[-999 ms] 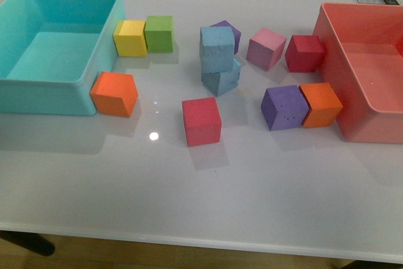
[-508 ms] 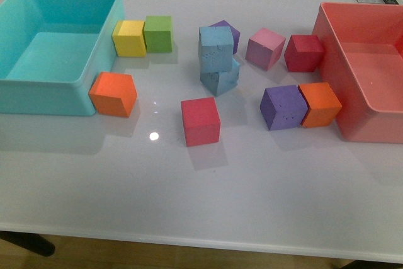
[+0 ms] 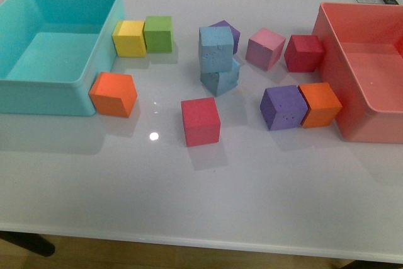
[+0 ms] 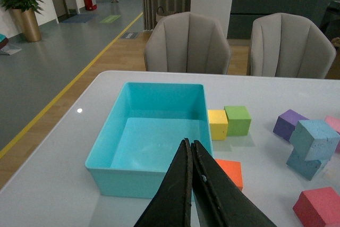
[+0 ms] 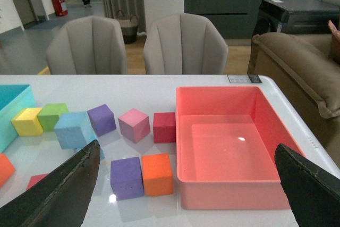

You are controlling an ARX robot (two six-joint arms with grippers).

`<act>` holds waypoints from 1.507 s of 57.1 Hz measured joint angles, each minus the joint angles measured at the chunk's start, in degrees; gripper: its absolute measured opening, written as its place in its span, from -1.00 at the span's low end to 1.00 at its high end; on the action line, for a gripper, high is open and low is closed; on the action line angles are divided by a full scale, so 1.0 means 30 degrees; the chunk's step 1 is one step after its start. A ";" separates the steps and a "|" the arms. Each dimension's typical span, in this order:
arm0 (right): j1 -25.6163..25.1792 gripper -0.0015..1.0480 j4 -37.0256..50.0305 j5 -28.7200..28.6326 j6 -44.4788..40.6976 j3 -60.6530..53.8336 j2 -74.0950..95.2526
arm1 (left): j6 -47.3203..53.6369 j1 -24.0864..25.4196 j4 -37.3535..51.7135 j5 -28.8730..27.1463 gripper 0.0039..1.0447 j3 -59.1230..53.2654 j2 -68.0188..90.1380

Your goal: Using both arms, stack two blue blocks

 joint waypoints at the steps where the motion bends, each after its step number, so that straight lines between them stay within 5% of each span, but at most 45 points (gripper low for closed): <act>1: 0.0000 0.83 0.0000 0.0000 0.0000 0.0000 0.0000 | 0.0000 0.0000 -0.0066 0.0000 -0.97 0.0000 -0.0124; 46: 0.0000 0.83 0.0000 0.0000 0.0000 0.0000 0.0000 | 0.0000 0.0000 -0.6455 0.0000 -0.97 0.0000 -0.6601; 52: 0.0000 0.83 0.0000 0.0000 0.0000 0.0000 0.0000 | 0.0000 0.0000 -0.9428 0.0000 -0.97 0.0000 -0.9165; 86: 0.0000 0.83 0.0000 0.0000 0.0000 0.0000 0.0000 | 0.0000 0.0000 -0.9588 0.0000 -0.97 0.0000 -0.9639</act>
